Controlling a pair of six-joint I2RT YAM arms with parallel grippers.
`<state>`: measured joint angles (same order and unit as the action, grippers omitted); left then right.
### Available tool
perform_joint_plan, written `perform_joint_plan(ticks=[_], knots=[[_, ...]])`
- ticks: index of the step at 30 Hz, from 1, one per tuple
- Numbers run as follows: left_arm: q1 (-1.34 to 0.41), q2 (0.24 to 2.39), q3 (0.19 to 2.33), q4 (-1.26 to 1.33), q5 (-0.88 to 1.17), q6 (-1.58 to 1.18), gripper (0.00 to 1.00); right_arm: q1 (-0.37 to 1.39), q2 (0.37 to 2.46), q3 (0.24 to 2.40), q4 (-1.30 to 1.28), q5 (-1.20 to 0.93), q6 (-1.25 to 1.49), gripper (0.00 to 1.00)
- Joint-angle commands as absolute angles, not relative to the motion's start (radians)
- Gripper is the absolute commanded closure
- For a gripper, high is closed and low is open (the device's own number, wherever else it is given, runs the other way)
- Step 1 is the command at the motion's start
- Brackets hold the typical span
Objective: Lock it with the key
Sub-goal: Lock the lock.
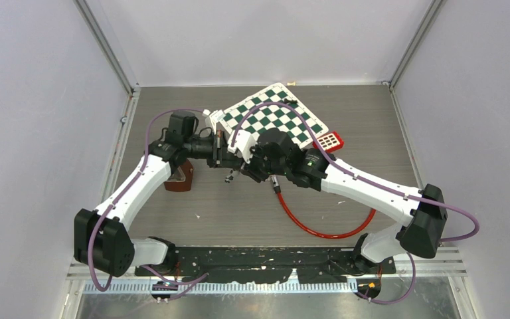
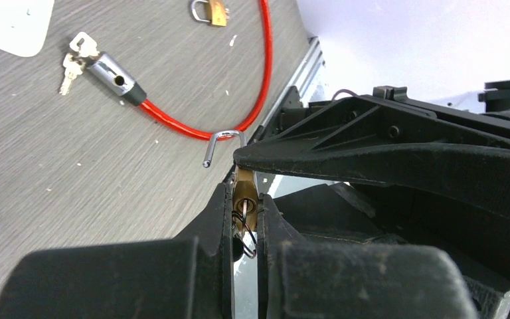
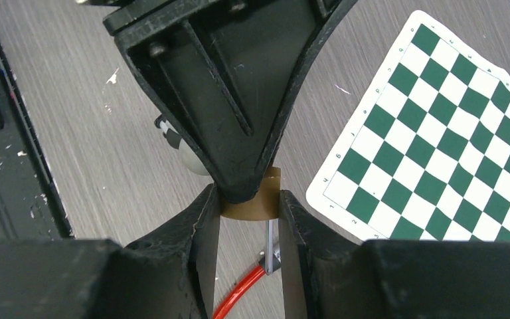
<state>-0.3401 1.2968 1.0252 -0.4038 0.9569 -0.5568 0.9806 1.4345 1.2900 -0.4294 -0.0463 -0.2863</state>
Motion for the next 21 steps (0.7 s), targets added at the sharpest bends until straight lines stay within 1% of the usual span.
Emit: perform_joint_plan(ticks=[1,2,3,4,6,8,12,16,18,19,21], knots=[[-0.329,1.298,1.075,-0.477,0.908,-0.551,1.00,0.974,1.408,1.228,-0.274,0.071,-0.258,0.57],[-0.324,1.297,1.079,-0.478,0.901,-0.551,1.00,0.973,1.383,1.212,-0.258,0.070,-0.258,0.39],[-0.317,1.294,1.086,-0.480,0.896,-0.546,1.00,0.973,1.368,1.179,-0.228,0.064,-0.259,0.32],[-0.310,1.292,1.094,-0.485,0.893,-0.541,1.00,0.970,1.335,1.165,-0.216,0.057,-0.258,0.21],[-0.297,1.287,1.108,-0.497,0.890,-0.529,1.00,0.961,1.289,1.124,-0.188,0.028,-0.264,0.14],[-0.287,1.281,1.125,-0.516,0.890,-0.515,1.00,0.955,1.251,1.096,-0.171,0.016,-0.267,0.11],[-0.282,1.271,1.155,-0.559,0.893,-0.499,1.00,0.937,1.201,1.063,-0.158,-0.067,-0.235,0.11],[-0.272,1.251,1.200,-0.604,0.910,-0.498,1.00,0.902,1.176,1.069,-0.144,-0.154,-0.179,0.17],[-0.267,1.232,1.221,-0.607,0.924,-0.505,1.00,0.877,1.175,1.080,-0.134,-0.207,-0.144,0.21],[-0.266,1.223,1.231,-0.607,0.930,-0.508,1.00,0.866,1.178,1.085,-0.131,-0.228,-0.127,0.26],[-0.264,1.205,1.256,-0.613,0.940,-0.506,1.00,0.824,1.185,1.099,-0.116,-0.298,-0.069,0.29]])
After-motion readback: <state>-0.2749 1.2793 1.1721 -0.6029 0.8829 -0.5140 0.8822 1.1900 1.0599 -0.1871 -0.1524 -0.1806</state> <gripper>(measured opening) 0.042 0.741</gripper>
